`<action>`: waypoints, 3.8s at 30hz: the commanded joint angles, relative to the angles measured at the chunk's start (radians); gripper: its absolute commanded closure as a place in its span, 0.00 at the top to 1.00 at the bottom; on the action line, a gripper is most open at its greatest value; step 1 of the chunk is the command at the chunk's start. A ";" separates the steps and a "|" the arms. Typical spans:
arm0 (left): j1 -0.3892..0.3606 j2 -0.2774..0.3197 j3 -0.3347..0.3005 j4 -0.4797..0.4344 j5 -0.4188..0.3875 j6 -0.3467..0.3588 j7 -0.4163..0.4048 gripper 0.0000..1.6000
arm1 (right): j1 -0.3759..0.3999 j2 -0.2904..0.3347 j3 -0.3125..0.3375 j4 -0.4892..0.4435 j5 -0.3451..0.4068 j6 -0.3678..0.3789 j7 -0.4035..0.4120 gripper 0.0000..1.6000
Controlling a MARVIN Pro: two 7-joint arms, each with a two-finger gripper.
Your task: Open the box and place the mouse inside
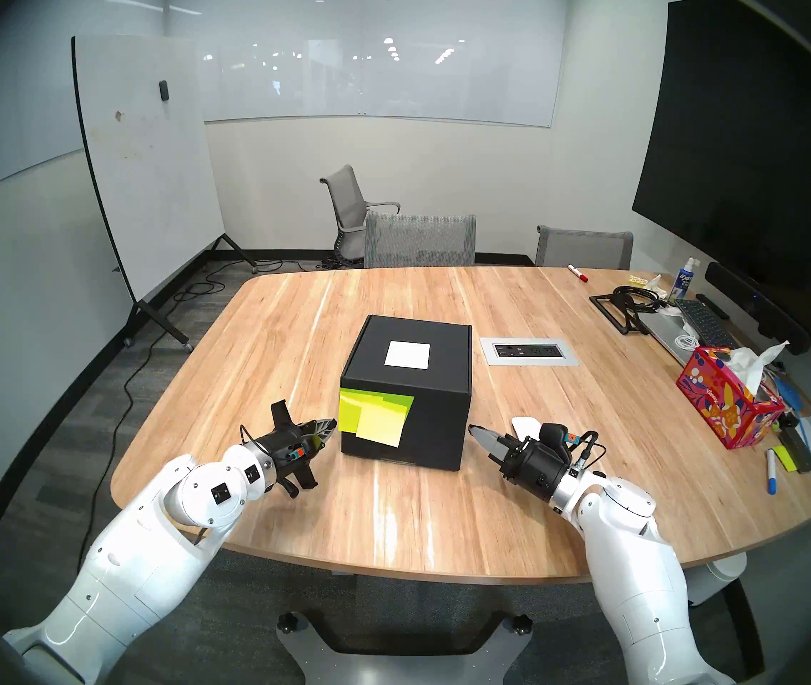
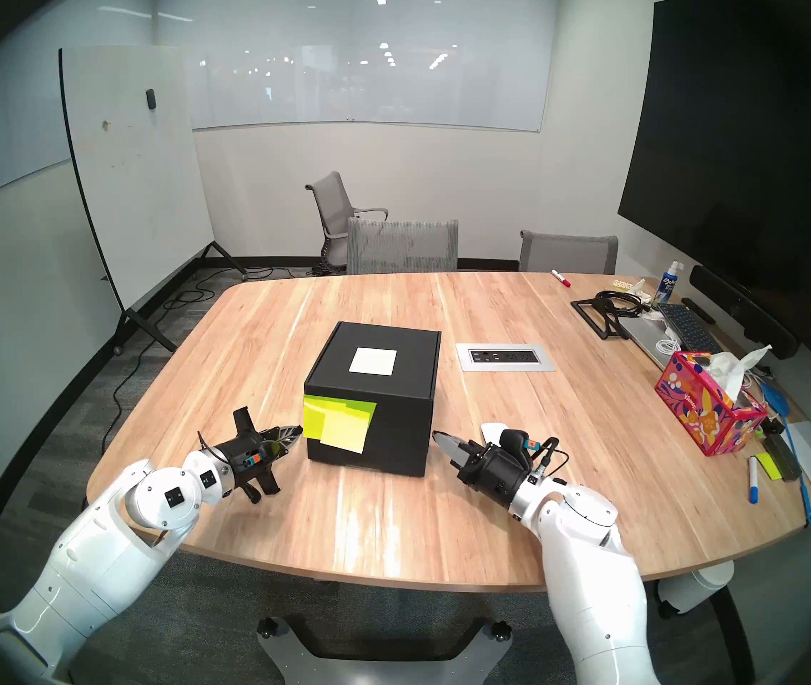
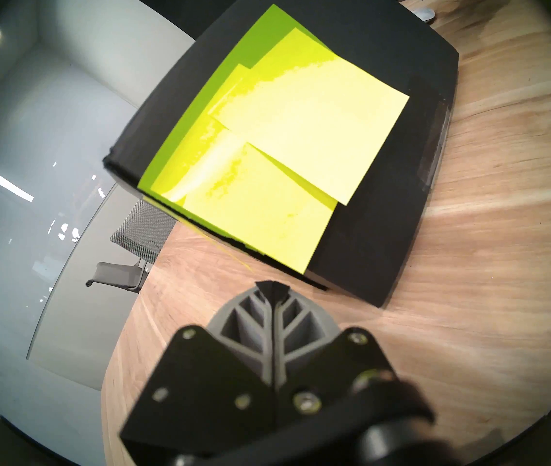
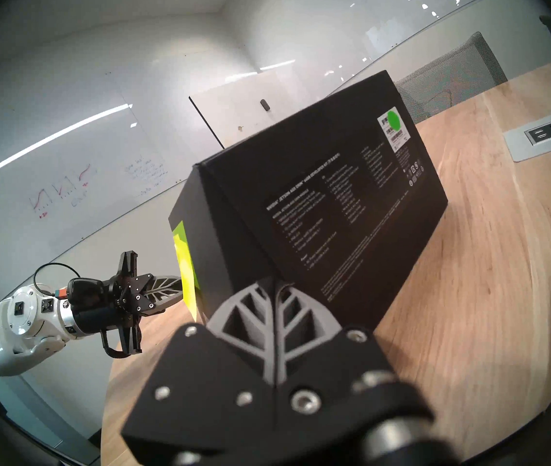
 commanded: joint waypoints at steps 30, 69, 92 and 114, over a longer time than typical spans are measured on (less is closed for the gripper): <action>-0.009 0.022 -0.026 -0.003 -0.039 -0.011 -0.008 0.00 | 0.062 -0.020 -0.011 0.081 0.019 -0.035 0.054 0.00; 0.005 -0.002 0.033 0.008 0.011 -0.019 0.045 0.00 | 0.013 -0.039 0.006 0.027 0.019 -0.046 0.043 0.00; -0.017 -0.023 0.034 0.034 0.029 -0.016 0.070 0.00 | 0.016 -0.045 0.016 0.033 0.008 -0.047 0.045 0.00; -0.005 -0.024 0.046 0.022 0.032 -0.019 0.061 0.00 | -0.001 -0.050 0.041 0.016 0.004 -0.031 0.009 0.00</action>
